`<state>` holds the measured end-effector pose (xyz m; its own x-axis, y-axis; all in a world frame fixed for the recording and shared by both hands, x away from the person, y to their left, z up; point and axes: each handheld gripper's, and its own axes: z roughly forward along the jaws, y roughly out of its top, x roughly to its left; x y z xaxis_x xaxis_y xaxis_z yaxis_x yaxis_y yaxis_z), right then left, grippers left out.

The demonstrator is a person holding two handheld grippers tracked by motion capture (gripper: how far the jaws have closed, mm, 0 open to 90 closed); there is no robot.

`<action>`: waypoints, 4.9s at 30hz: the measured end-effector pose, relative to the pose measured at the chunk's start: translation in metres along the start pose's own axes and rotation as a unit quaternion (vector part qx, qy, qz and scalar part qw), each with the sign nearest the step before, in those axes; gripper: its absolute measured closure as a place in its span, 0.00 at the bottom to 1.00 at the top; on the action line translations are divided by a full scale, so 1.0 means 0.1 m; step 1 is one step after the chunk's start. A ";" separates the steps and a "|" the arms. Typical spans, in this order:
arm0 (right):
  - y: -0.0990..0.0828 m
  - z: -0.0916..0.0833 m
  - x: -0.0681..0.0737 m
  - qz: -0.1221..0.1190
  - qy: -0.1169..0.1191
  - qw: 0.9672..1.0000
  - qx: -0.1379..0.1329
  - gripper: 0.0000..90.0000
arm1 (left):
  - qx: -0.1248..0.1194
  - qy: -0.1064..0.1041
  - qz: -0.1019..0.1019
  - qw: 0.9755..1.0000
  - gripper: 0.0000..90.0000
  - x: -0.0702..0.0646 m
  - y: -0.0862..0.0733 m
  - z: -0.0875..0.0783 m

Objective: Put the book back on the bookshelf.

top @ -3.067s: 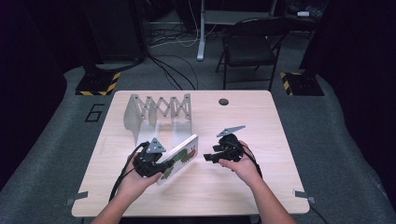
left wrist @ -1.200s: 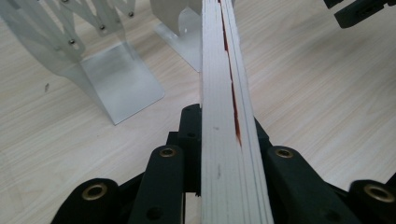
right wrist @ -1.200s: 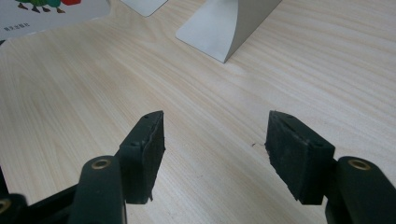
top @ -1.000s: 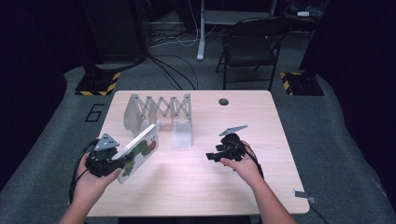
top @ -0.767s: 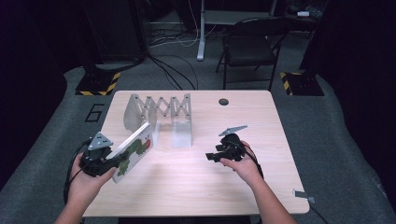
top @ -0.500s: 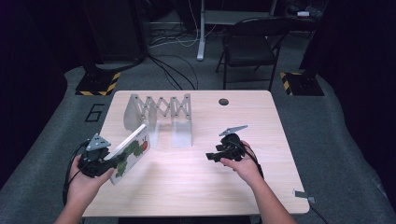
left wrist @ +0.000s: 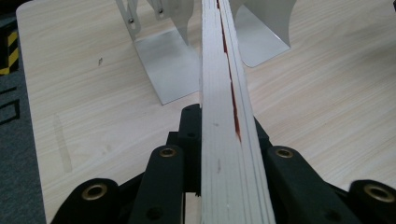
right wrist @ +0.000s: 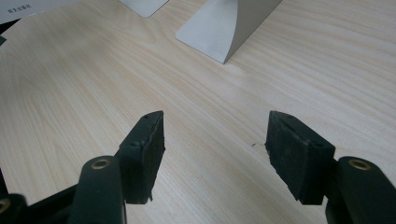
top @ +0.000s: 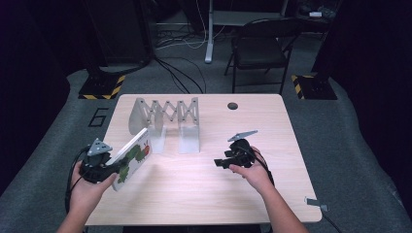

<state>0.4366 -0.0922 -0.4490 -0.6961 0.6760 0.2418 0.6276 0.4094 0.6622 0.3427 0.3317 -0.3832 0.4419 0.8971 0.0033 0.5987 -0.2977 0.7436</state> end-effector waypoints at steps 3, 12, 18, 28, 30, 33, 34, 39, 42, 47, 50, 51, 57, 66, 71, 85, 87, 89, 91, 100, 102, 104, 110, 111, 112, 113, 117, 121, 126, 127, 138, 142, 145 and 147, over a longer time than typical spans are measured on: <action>0.00 0.00 0.00 0.000 -0.001 1.000 -0.001 0.41 | 0.005 0.002 0.003 1.000 0.84 0.00 0.03 0.01; 0.00 0.00 -0.02 -0.003 0.000 1.000 -0.001 0.41 | -0.004 0.018 -0.012 1.000 0.84 0.04 0.13 0.16; 0.00 -0.01 -0.01 0.002 0.000 1.000 -0.001 0.41 | -0.005 0.022 -0.023 0.999 0.84 0.07 0.20 0.26; 0.00 -0.01 -0.02 0.001 0.000 1.000 -0.002 0.41 | -0.012 0.050 -0.039 0.998 0.84 0.15 0.22 0.42; 0.00 -0.01 -0.02 0.002 0.000 1.000 -0.002 0.41 | -0.012 0.050 -0.043 0.998 0.84 0.16 0.23 0.44; 0.00 0.00 -0.02 0.004 0.000 1.000 -0.002 0.41 | -0.013 0.052 -0.047 0.997 0.84 0.17 0.26 0.47; 0.00 0.00 -0.02 0.003 0.000 1.000 -0.002 0.41 | -0.013 0.053 -0.047 0.997 0.84 0.17 0.27 0.47; 0.00 0.00 -0.02 0.005 0.000 1.000 -0.002 0.41 | -0.018 0.056 -0.054 0.997 0.84 0.18 0.32 0.50; -0.01 0.00 -0.02 0.008 0.001 1.000 -0.004 0.41 | -0.021 0.061 -0.056 0.996 0.84 0.18 0.36 0.52; 0.00 -0.01 -0.03 0.006 0.004 1.000 -0.002 0.41 | -0.025 0.066 -0.056 0.996 0.84 0.16 0.43 0.56; 0.00 0.00 -0.04 0.003 0.002 1.000 -0.002 0.41 | -0.026 0.072 -0.053 0.996 0.84 0.14 0.47 0.61; 0.00 0.00 -0.04 0.000 0.003 1.000 -0.005 0.41 | -0.023 0.073 -0.054 0.996 0.84 0.14 0.48 0.62; 0.00 -0.01 -0.03 0.008 0.005 1.000 -0.001 0.41 | -0.019 0.084 -0.052 0.995 0.84 0.11 0.52 0.73; -0.01 -0.01 -0.05 0.008 0.005 1.000 -0.004 0.41 | -0.020 0.094 -0.065 0.993 0.84 0.10 0.57 0.86; -0.01 -0.01 -0.05 0.009 0.007 1.000 -0.007 0.41 | -0.021 0.101 -0.069 0.992 0.84 0.09 0.57 0.92; 0.00 -0.05 -0.07 0.023 0.013 0.999 -0.018 0.41 | -0.007 0.113 -0.077 0.991 0.84 0.04 0.52 1.09; 0.00 -0.05 -0.08 0.025 0.013 0.999 -0.019 0.41 | -0.001 0.116 -0.075 0.990 0.84 0.05 0.51 1.12; 0.00 -0.05 -0.08 0.025 0.011 1.000 -0.016 0.41 | -0.003 0.118 -0.079 0.990 0.84 0.05 0.50 1.13; -0.01 -0.05 -0.09 0.025 0.011 0.999 -0.021 0.41 | -0.003 0.119 -0.079 0.990 0.84 0.05 0.50 1.14; 0.00 -0.09 -0.12 0.028 0.010 0.999 -0.029 0.41 | -0.001 0.134 -0.075 0.988 0.84 0.02 0.48 1.19; 0.00 -0.09 -0.12 0.029 0.011 0.999 -0.030 0.41 | 0.002 0.138 -0.073 0.988 0.84 0.02 0.47 1.20; 0.00 -0.09 -0.11 0.029 0.010 0.999 -0.030 0.41 | 0.003 0.144 -0.070 0.987 0.84 0.00 0.46 1.23; 0.00 -0.08 -0.13 0.033 0.009 0.999 -0.028 0.41 | 0.029 0.151 -0.064 0.986 0.84 0.03 0.42 1.30; 0.00 -0.08 -0.13 0.033 0.009 0.999 -0.028 0.41 | 0.032 0.154 -0.071 0.985 0.84 0.03 0.41 1.32; 0.00 -0.08 -0.13 0.033 0.008 0.999 -0.029 0.41 | 0.035 0.154 -0.066 0.985 0.83 0.04 0.40 1.32; 0.00 -0.09 -0.13 0.034 0.008 0.999 -0.029 0.41 | 0.029 0.153 -0.075 0.985 0.83 0.03 0.40 1.33; -0.01 -0.08 -0.13 0.034 0.008 0.999 -0.028 0.41 | 0.033 0.153 -0.071 0.985 0.83 0.02 0.41 1.33; -0.01 -0.08 -0.13 0.035 0.007 0.999 -0.027 0.41 | 0.038 0.157 -0.059 0.985 0.83 0.00 0.42 1.33; -0.01 -0.08 -0.13 0.035 0.006 0.999 -0.027 0.41 | 0.038 0.158 -0.057 0.985 0.83 -0.01 0.41 1.34; -0.01 -0.08 -0.13 0.036 0.007 0.999 -0.027 0.41 | 0.039 0.157 -0.055 0.985 0.82 -0.01 0.42 1.34; -0.01 -0.08 -0.13 0.038 0.005 0.999 -0.028 0.41 | 0.028 0.149 -0.059 0.987 0.75 -0.05 0.42 1.35; -0.01 -0.07 -0.14 0.035 0.005 0.999 -0.027 0.41 | 0.023 0.140 -0.067 0.988 0.70 -0.04 0.42 1.33; -0.01 -0.07 -0.14 0.032 0.003 0.999 -0.028 0.41 | 0.017 0.136 -0.067 0.988 0.68 -0.05 0.43 1.32; 0.00 -0.08 -0.14 0.031 0.002 0.999 -0.028 0.41 | 0.011 0.133 -0.067 0.989 0.67 -0.06 0.44 1.31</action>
<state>0.4436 -0.1065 -0.4471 -0.6585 0.6962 0.2858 0.6484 0.3322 0.6850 0.4536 0.2707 -0.4384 0.1679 0.9823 0.0826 0.6558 -0.1739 0.7346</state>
